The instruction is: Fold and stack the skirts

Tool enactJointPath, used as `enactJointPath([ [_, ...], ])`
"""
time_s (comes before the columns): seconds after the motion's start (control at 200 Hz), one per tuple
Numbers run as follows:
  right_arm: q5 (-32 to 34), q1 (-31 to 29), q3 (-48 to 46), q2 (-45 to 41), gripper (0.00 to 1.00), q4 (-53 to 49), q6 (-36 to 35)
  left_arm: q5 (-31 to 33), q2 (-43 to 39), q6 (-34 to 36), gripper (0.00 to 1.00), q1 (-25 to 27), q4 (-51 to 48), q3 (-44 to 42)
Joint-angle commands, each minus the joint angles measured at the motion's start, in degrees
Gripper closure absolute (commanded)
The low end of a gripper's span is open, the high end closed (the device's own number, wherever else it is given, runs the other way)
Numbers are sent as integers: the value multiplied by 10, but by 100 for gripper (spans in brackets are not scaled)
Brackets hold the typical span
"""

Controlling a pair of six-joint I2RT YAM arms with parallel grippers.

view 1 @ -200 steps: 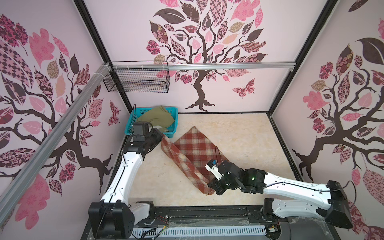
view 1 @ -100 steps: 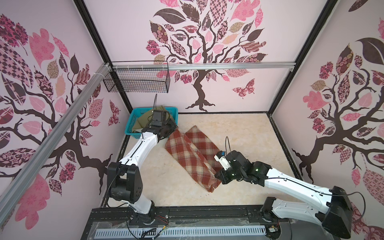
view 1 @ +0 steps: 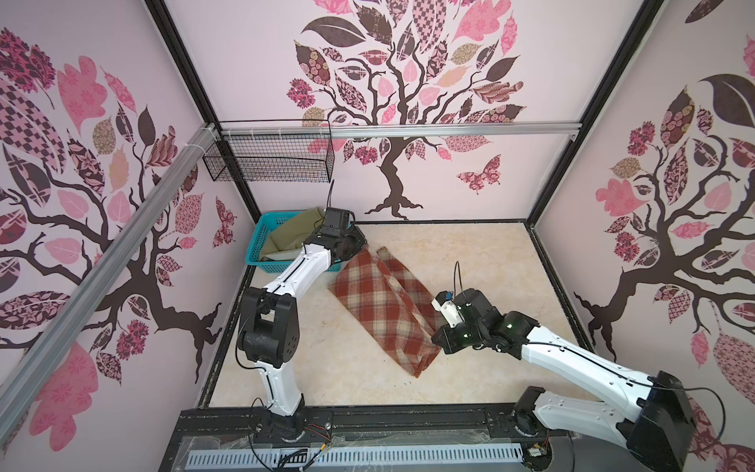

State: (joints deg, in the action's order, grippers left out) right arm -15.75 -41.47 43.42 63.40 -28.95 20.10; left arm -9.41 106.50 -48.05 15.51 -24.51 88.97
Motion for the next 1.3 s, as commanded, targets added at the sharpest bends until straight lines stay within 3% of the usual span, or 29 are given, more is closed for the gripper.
enactJointPath([
  [0.0, -6, 5, 7, 10, 100, -21, -14, 7, 19, -6, 100, 0, 23, 36],
  [1.055, 30, 63, 145, 158, 100, -88, -53, -22, 199, -54, 100, -19, 63, 184],
  [1.295, 47, 64, 164, 167, 100, -106, -63, -28, 208, -60, 100, -19, 73, 191],
])
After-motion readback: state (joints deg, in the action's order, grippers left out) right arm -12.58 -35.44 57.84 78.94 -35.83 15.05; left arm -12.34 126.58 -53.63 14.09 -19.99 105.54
